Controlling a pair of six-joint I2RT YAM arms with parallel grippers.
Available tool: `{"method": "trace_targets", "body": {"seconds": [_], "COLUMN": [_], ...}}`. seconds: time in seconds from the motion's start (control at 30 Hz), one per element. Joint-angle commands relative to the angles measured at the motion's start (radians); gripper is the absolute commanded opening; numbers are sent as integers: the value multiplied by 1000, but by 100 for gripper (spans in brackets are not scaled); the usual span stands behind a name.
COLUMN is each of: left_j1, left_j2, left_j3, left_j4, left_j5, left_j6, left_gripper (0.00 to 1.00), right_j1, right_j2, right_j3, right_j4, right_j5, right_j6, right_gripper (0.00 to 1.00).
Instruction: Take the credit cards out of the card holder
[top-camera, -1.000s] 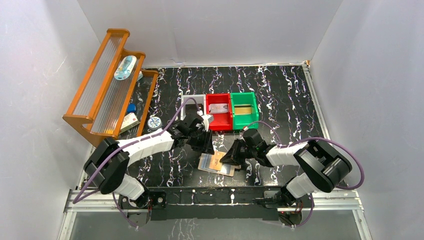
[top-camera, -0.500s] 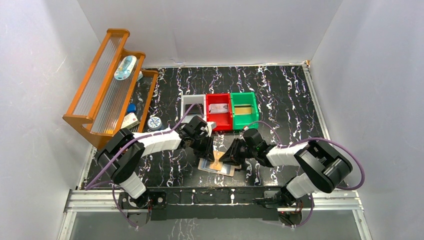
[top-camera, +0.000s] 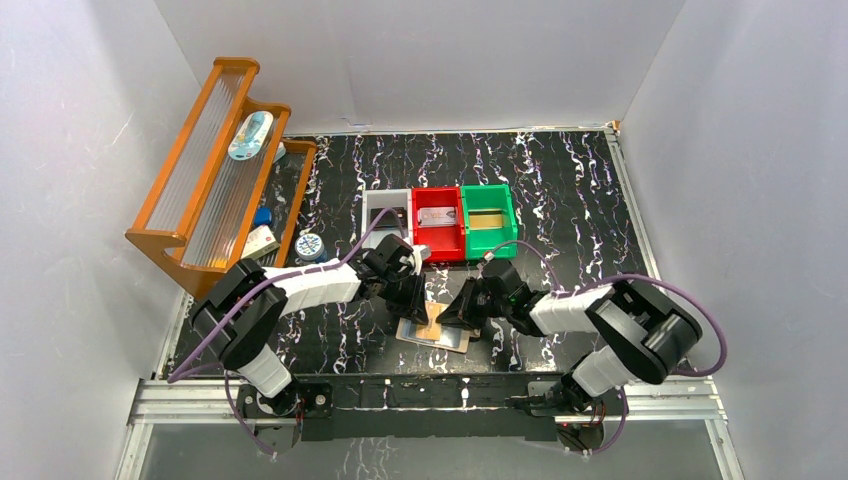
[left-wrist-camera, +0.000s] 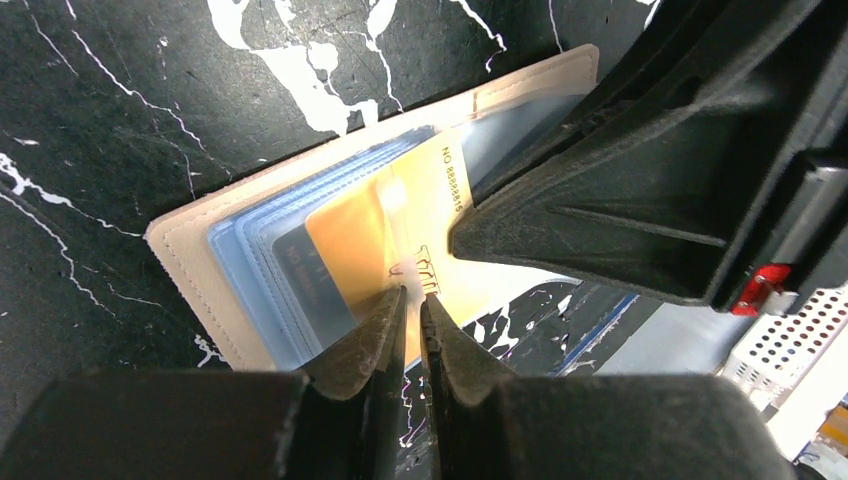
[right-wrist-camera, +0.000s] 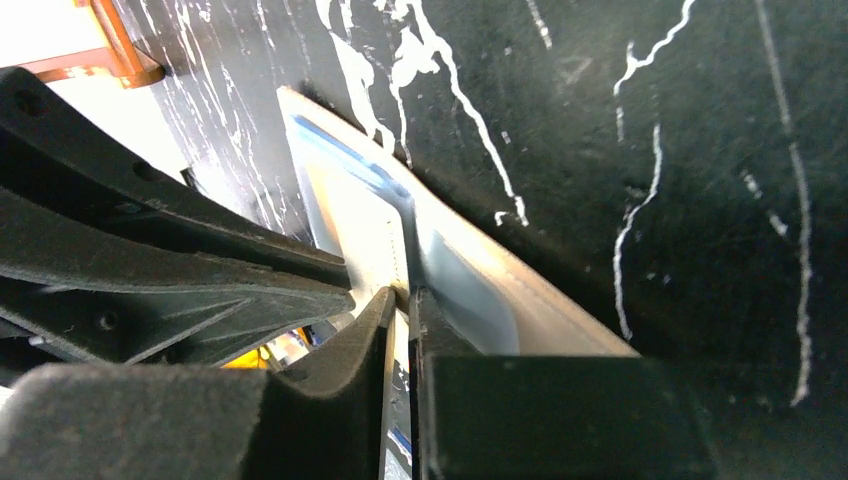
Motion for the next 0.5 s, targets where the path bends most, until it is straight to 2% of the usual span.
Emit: {"method": "trace_targets", "body": {"seconds": [0.0, 0.17, 0.33, 0.47], "left_j1": [-10, -10, -12, -17], "left_j2": [-16, -41, -24, -3], "left_j3": [-39, -37, -20, -7], "left_j4": [-100, -98, -90, -91], "left_j5": [-108, -112, -68, -55], "left_j6": [22, 32, 56, 63], "left_gripper": [13, 15, 15, 14], "right_j1": [4, -41, -46, -46], "right_j2": [-105, -219, -223, -185], "right_j3": [25, -3, -39, -49], "right_j4": [-140, -244, -194, -83], "right_j5": [143, 138, 57, 12], "right_j6": [-93, -133, -115, -65], "right_gripper": [14, 13, 17, 24]}}
